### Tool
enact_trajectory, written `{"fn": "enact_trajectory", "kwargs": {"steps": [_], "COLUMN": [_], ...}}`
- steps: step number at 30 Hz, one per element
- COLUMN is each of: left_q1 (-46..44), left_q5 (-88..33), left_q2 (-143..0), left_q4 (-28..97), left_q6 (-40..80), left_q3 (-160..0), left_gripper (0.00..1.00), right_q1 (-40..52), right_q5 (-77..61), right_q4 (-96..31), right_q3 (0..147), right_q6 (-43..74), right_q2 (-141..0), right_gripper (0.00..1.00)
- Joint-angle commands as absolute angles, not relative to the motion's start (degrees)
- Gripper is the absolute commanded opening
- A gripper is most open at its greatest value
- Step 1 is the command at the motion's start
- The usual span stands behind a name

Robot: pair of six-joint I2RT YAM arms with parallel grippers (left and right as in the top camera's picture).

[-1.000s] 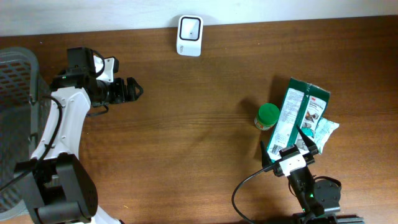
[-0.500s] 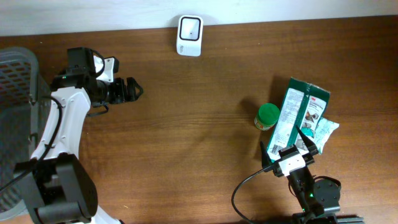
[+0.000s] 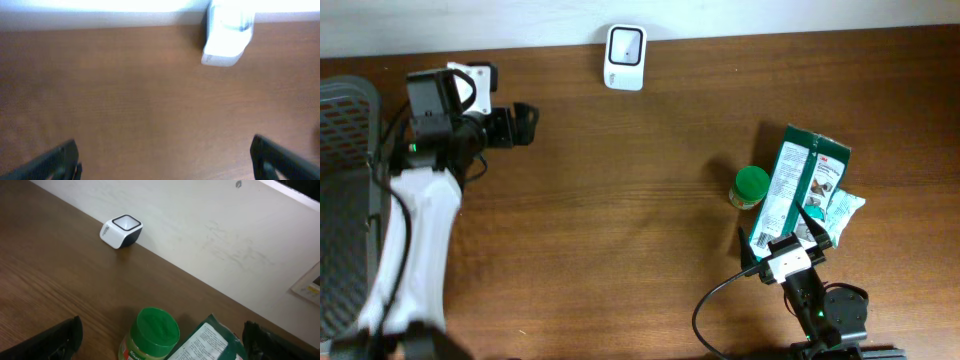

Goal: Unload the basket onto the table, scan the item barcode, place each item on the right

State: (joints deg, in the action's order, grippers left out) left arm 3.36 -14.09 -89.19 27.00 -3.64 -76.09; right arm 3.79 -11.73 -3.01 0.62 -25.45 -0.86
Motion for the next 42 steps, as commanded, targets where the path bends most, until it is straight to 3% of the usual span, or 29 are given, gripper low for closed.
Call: {"fn": "enact_trajectory", "kwargs": {"steps": [1,10,15,17,22,42], "left_q1": [-0.14,0.27,0.32,0.32,0.21,0.21], "left_q5": [-13.65,-6.15,-6.13,-6.09,-5.13,-5.06], "left_q2": [-75.2,-32.42,-13.52,-8.86,-0.16,-0.4], "left_q4": [12.86,-13.67,-13.45,-7.66,4.23,4.21], "left_q6": [-13.47,-14.55,-19.29,-19.46,-18.96,-18.94], "left_q3": [-61.95,-15.57,-1.72,-0.54,-0.51,-0.54], "left_gripper": [0.99,0.99,0.99,0.99,0.99,0.99], "right_q1": [4.12,4.12,4.12,4.12,4.12,4.12], "right_q5": [-12.03,-12.03,-12.03,-12.03,-12.03,-12.03], "right_q4": [-3.4,-3.42,-3.4,-3.4,-3.42,-3.42], "right_q3": [0.32,0.32,0.32,0.32,0.32,0.32], "right_q6": [-25.04,-25.04,-25.04,-25.04,-25.04,-25.04], "right_q2": [-0.21,-0.21,-0.21,-0.21,-0.21,-0.21], "right_gripper": [0.98,0.98,0.98,0.98,0.98,0.98]}}
